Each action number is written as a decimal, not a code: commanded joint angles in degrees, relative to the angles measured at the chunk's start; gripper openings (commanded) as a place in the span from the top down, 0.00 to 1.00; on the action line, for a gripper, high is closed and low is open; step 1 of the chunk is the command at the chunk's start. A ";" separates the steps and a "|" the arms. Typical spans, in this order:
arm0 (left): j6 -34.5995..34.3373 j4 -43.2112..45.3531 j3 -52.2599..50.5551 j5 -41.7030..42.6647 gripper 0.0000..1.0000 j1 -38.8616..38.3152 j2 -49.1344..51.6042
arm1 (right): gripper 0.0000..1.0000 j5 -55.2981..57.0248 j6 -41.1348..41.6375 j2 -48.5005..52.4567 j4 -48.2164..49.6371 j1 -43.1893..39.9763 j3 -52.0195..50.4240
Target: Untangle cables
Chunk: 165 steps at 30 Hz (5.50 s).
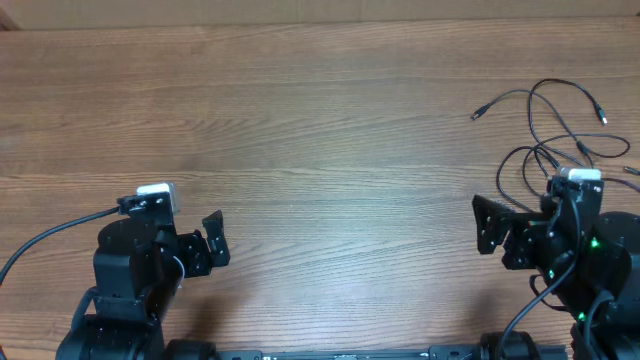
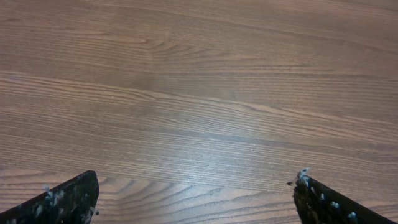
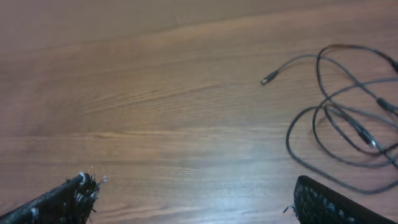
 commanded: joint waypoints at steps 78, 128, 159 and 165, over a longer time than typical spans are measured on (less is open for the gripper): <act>-0.76 0.17 -0.68 0.31 0.00 -0.02 -0.02 | 0.00 -1.51 -12.26 -37.88 59.78 0.55 -63.12; 13.42 53.11 -53.79 5.95 0.00 6.73 -36.83 | 0.00 -1.51 -12.26 -37.88 59.78 0.55 -63.12; 13.42 53.11 -53.79 5.97 0.00 6.73 -36.83 | 0.00 -1.51 -12.26 -37.88 59.78 0.55 -63.12; 13.42 53.11 -53.79 5.97 0.00 6.73 -36.83 | 0.00 -1.51 -12.26 -37.88 59.78 0.55 -63.12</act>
